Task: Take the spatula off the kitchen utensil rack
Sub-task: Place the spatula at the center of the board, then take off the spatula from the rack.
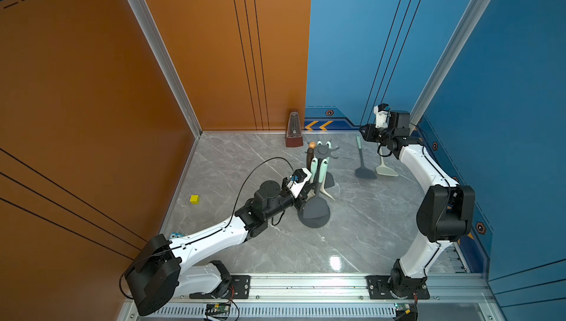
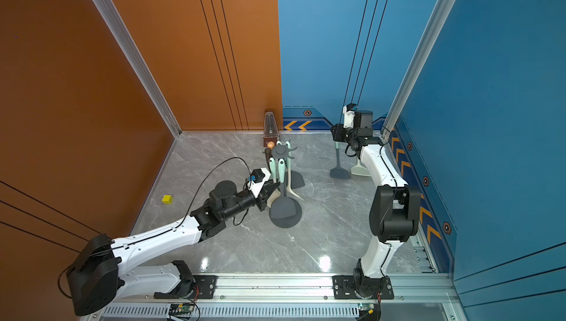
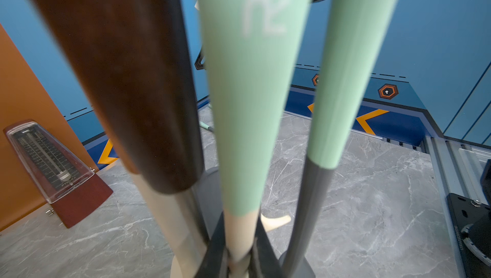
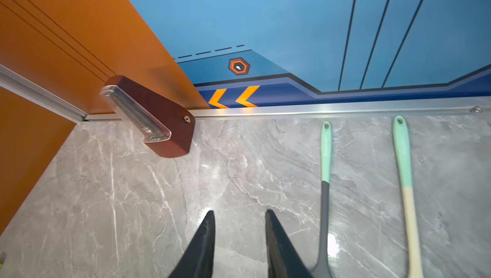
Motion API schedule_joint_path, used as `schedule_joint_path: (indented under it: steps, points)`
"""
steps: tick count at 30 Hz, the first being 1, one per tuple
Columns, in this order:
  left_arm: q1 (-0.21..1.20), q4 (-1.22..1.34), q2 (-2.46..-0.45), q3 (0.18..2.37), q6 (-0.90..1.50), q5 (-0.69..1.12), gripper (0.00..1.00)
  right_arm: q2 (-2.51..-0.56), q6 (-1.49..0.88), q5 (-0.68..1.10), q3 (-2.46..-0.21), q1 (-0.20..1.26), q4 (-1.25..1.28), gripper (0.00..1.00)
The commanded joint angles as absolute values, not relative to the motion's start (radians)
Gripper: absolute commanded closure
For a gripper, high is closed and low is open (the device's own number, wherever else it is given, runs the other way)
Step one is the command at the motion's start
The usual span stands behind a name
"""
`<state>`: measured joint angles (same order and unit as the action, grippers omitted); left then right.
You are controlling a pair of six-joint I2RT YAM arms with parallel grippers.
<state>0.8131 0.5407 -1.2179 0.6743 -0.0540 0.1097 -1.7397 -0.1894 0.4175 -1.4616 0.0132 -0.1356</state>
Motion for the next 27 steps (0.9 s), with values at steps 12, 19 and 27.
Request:
schedule_joint_path:
  steps: [12, 19, 27]
  points:
    - [0.813, 0.520, -1.184, 0.651, -0.023, 0.088, 0.89, -1.346, -0.034, 0.535, -1.099, 0.204, 0.069, 0.65]
    - [0.813, 0.520, -1.181, 0.654, -0.025, 0.089, 0.89, -1.248, -0.020, 0.567, -1.093, 0.207, 0.002, 0.65]
    - [0.813, 0.520, -1.174, 0.654, -0.030, 0.088, 0.89, -1.138, -0.044, 0.620, -1.037, 0.210, -0.018, 0.62]
